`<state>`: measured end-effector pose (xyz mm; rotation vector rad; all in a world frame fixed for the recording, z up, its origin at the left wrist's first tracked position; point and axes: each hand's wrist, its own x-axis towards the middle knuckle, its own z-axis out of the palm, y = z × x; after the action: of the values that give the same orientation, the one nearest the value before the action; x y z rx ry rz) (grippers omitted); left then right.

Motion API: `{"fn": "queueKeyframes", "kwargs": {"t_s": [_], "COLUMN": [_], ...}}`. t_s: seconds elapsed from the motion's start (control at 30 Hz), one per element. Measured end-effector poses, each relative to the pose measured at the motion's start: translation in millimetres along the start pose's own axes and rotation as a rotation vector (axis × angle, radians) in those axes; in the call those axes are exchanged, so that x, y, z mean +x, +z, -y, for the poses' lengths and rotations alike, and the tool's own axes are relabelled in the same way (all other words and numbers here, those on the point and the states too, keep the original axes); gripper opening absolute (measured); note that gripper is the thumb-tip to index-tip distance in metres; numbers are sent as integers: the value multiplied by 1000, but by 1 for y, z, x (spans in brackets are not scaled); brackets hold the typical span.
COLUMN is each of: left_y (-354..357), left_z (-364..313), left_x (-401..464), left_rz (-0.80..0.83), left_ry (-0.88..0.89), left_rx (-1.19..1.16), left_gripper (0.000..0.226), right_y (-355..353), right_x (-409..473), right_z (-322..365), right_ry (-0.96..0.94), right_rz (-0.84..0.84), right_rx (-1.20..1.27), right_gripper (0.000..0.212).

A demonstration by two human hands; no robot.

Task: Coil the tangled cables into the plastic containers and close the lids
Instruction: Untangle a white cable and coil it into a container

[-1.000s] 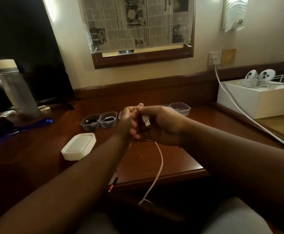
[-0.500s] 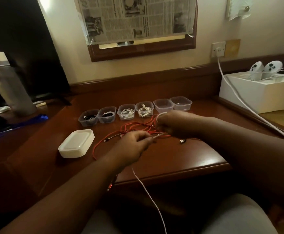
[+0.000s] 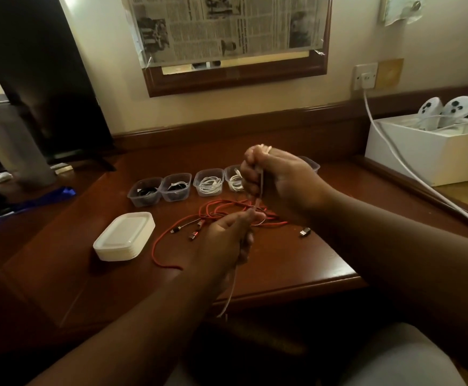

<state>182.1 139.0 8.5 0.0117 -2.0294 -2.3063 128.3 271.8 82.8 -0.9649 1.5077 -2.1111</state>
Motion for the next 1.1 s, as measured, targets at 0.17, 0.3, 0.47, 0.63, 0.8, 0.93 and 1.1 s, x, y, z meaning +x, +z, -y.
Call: {"fn": "queueKeyframes", "kwargs": {"t_s": [0.17, 0.3, 0.47, 0.63, 0.8, 0.93, 1.1], "left_y": [-10, -32, -34, -8, 7, -1, -20], "left_z": [-14, -31, -29, -17, -15, -26, -44], "left_x": [1, 9, 15, 13, -1, -3, 2], "left_rz": [37, -96, -119, -72, 29, 53, -38], "left_ry": [147, 405, 324, 127, 121, 219, 547], "left_rx": [376, 629, 218, -159, 26, 469, 717], "left_gripper": [17, 11, 27, 26, 20, 20, 16], "right_y": [-11, -8, 2, 17, 9, -6, -10], "right_x": [9, -1, -9, -11, -8, -5, -10], "right_z": [-5, -19, -17, -9, 1, -13, -16], "right_ry": [-201, 96, 546, 333, -137, -572, -112], "right_rz": [57, 60, 190, 314, -31, -307, -212], "right_rx": [-1681, -1510, -242, 590, -51, -1289, -1479], "right_gripper": [9, 38, 64, 37, 23, 11, 43]}}
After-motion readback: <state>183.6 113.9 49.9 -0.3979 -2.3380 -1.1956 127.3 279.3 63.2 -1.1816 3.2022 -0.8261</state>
